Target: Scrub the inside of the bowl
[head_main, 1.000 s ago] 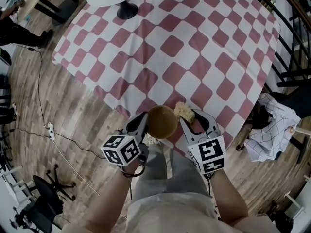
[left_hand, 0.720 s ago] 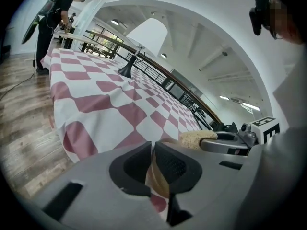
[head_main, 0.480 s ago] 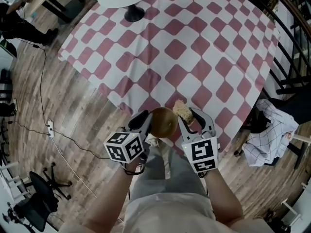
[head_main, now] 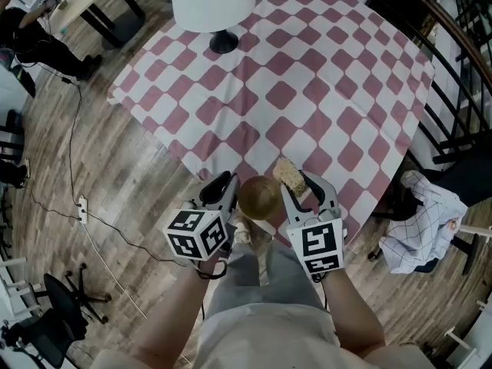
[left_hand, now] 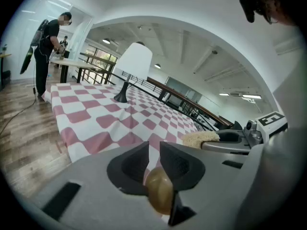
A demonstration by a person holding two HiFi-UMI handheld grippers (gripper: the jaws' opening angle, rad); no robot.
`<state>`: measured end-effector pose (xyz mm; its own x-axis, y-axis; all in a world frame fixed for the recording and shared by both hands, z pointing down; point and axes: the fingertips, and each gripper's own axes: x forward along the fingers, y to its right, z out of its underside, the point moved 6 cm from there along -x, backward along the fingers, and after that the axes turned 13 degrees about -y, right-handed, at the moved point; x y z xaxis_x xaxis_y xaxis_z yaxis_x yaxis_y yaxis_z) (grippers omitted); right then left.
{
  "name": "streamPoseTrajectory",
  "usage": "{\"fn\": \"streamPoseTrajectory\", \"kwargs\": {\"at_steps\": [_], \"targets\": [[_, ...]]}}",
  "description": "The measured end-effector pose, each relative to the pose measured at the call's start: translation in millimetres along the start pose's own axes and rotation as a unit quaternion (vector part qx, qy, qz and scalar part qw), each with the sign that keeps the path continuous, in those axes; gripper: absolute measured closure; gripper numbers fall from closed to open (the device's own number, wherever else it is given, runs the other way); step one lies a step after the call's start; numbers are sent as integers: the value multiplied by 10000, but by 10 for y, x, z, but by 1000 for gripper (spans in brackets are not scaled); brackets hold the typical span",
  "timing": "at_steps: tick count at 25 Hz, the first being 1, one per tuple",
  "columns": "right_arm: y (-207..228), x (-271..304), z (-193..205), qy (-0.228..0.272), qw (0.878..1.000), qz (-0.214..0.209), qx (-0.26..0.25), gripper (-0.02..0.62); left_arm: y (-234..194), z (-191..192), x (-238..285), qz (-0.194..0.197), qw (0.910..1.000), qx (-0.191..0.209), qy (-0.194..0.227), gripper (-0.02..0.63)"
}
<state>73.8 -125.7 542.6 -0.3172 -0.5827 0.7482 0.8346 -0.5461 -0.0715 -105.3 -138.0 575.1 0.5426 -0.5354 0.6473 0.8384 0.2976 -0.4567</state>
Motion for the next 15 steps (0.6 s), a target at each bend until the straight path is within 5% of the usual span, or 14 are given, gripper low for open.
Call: {"fn": "streamPoseTrajectory", "kwargs": {"at_steps": [6, 15], "targets": [[-45, -296, -454, 584, 9979, 136, -242, 443, 199, -439, -354, -36, 9981, 276, 545, 525], [-155, -909, -1152, 1436, 9886, 245, -390, 443, 517, -1112, -1097, -242, 9833, 927, 1548, 542]]}}
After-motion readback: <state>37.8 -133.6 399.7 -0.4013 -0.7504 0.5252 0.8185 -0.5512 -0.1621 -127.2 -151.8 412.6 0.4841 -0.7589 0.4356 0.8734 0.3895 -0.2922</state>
